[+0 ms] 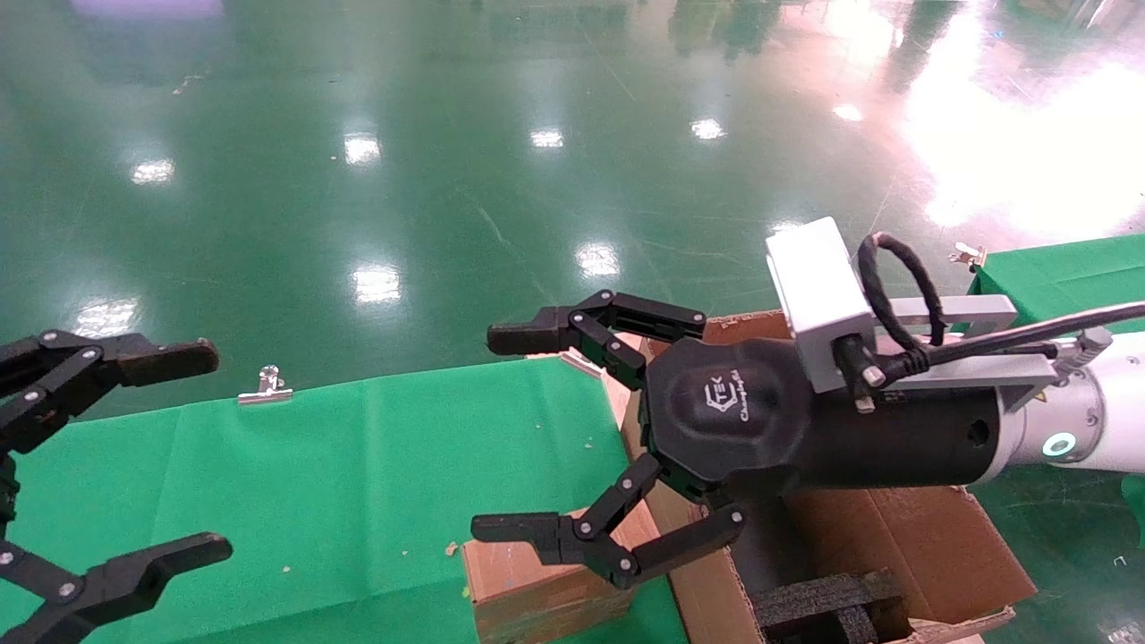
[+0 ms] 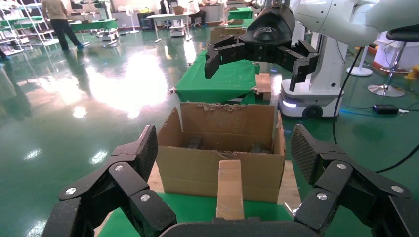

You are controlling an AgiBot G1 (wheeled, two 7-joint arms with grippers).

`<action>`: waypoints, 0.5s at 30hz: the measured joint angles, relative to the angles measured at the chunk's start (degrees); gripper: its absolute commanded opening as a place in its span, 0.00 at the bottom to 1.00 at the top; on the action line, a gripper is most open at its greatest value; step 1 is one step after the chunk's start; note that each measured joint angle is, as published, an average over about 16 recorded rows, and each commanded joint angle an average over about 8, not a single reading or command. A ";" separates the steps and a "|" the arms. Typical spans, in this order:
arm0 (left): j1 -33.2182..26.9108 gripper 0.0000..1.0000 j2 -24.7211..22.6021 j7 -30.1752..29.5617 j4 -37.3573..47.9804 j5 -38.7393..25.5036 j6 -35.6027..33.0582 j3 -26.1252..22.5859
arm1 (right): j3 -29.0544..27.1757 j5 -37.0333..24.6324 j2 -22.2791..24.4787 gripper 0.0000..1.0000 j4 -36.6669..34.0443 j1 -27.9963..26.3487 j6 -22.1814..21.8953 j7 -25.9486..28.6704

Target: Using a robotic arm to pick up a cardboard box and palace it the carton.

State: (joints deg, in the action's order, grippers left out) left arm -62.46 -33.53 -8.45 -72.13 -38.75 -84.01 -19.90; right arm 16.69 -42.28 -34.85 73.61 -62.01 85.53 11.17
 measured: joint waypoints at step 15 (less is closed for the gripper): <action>-0.01 0.00 0.00 0.00 0.01 0.00 0.00 -0.01 | 8.54 -15.36 -0.94 1.00 -1.72 -10.25 3.41 5.06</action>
State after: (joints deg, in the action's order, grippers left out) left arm -62.47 -33.53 -8.45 -72.13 -38.74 -84.01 -19.91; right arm 25.23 -57.64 -35.79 71.89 -72.26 88.94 16.24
